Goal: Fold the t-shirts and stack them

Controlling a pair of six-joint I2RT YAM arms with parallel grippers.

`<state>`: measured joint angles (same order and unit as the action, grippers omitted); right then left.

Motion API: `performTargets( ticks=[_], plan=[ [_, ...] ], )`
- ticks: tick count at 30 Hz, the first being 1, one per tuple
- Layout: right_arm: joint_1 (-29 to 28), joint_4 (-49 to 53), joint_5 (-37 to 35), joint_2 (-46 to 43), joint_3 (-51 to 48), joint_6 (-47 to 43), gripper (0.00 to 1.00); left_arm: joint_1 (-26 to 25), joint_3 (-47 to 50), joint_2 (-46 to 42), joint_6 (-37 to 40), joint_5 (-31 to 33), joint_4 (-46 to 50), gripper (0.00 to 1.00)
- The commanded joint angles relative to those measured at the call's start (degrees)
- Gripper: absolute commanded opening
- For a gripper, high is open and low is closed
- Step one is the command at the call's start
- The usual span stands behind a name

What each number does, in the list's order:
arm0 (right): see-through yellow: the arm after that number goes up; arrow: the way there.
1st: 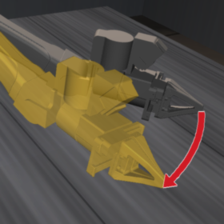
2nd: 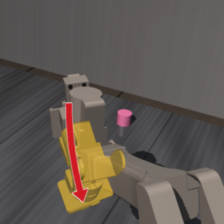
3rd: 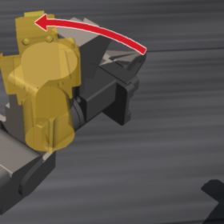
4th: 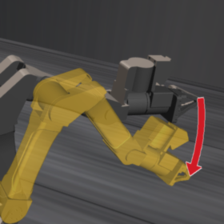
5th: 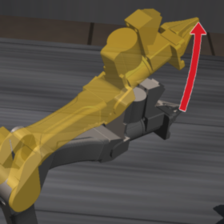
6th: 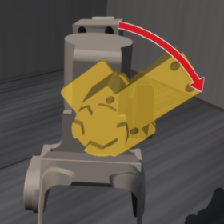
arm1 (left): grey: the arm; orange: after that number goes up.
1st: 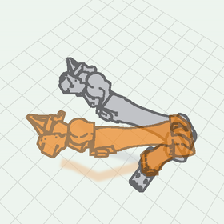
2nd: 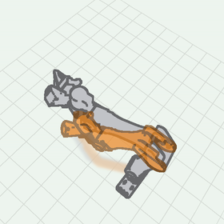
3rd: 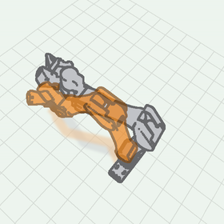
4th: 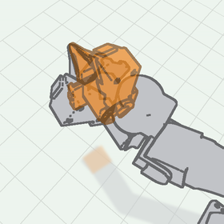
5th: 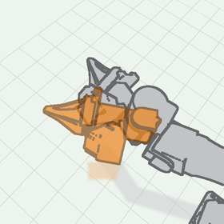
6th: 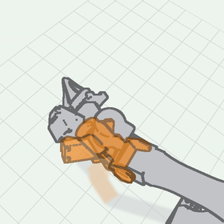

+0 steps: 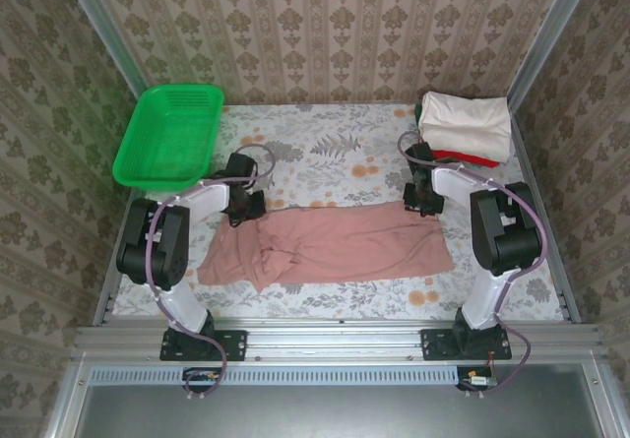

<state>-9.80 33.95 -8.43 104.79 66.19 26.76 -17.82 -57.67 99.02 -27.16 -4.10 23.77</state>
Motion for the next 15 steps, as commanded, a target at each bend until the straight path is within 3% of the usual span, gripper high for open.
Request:
performTargets(
  ticks=[1, 5, 8, 11, 12, 13, 15],
  plan=[
    [0.50, 2.55, -2.44, 0.98, 2.55, -1.80, 0.24, 1.35, -1.30, -0.19, 1.89, -0.07, 1.53, 0.00],
    [1.83, 2.83, -2.44, 1.82, 3.50, -2.95, 0.07, 2.25, -1.62, -2.77, 1.62, -1.25, 2.48, 0.00],
    [2.18, 2.51, -2.55, 0.65, 3.14, -3.50, 0.03, 2.26, -1.52, -4.42, 1.49, -1.89, 2.91, 0.00],
    [2.24, 1.87, -2.54, -1.01, 2.41, -3.88, 0.10, 2.34, -1.17, -4.65, 1.46, -1.91, 2.80, 0.00],
    [2.24, 1.63, -2.48, -1.35, 2.28, -4.04, 0.16, 2.43, -1.15, -4.29, 1.49, -1.92, 2.86, 0.00],
    [2.24, 1.33, -2.48, -1.40, 2.14, -4.35, 0.29, 2.53, -1.26, -3.87, 1.52, -1.84, 3.07, 0.02],
    [2.33, 1.44, -3.17, -0.70, 2.50, -4.81, 0.45, 2.70, -1.26, -3.27, 1.49, -1.80, 3.15, 0.10]
  ],
)
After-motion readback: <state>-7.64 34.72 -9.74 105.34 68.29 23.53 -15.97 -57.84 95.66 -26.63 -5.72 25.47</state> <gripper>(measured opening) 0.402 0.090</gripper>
